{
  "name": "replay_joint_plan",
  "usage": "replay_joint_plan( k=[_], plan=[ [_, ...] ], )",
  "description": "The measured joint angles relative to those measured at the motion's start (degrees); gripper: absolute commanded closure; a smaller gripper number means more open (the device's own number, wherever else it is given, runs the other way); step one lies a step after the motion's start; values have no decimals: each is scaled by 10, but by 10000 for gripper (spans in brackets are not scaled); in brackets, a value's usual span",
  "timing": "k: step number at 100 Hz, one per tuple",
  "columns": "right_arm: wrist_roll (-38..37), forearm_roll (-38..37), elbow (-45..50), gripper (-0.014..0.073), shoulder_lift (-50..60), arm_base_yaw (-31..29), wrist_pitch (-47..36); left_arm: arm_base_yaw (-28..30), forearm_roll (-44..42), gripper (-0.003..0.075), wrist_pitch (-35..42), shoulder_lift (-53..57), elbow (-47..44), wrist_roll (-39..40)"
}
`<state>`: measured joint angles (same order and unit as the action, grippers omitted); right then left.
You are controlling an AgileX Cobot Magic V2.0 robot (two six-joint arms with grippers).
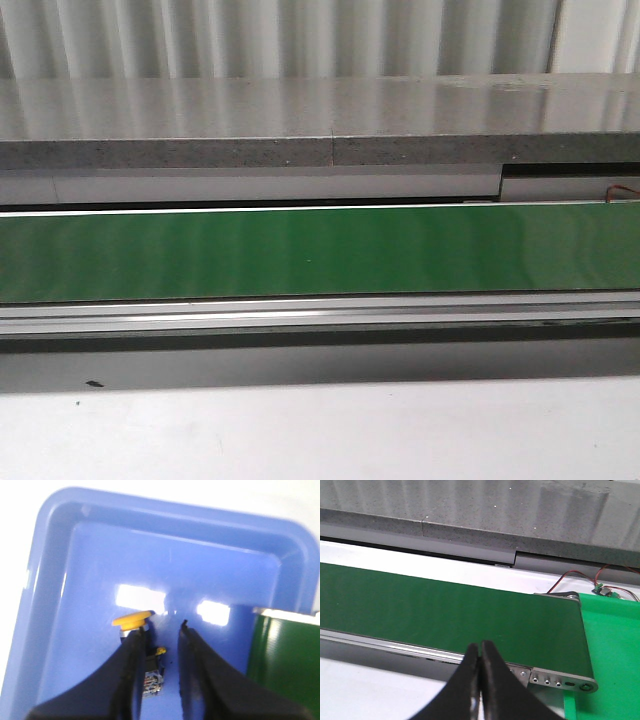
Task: Move button from right to left
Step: 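Lift the button with the left gripper and lower it into the blue tray, then open the left gripper and raise it away from the blue tray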
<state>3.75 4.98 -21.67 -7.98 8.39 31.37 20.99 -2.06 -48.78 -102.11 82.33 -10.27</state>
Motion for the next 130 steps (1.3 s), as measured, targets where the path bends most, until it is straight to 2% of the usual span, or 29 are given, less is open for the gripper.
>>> replay_joint_plan(
  k=[4,30,75,101,130],
  plan=[
    [0,0,0,662,0,0,0,-4,8,740,20,21,-17,7],
    [0,0,0,662,0,0,0,-74,59,741,126,166,-154,22],
    [0,0,0,662,0,0,0,-215,74,741,209,380,-374,26],
    [0,0,0,662,0,0,0,-248,75,741,225,521,-483,26],
    [0,0,0,662,0,0,0,-250,108,741,230,696,-567,26]
  ],
)
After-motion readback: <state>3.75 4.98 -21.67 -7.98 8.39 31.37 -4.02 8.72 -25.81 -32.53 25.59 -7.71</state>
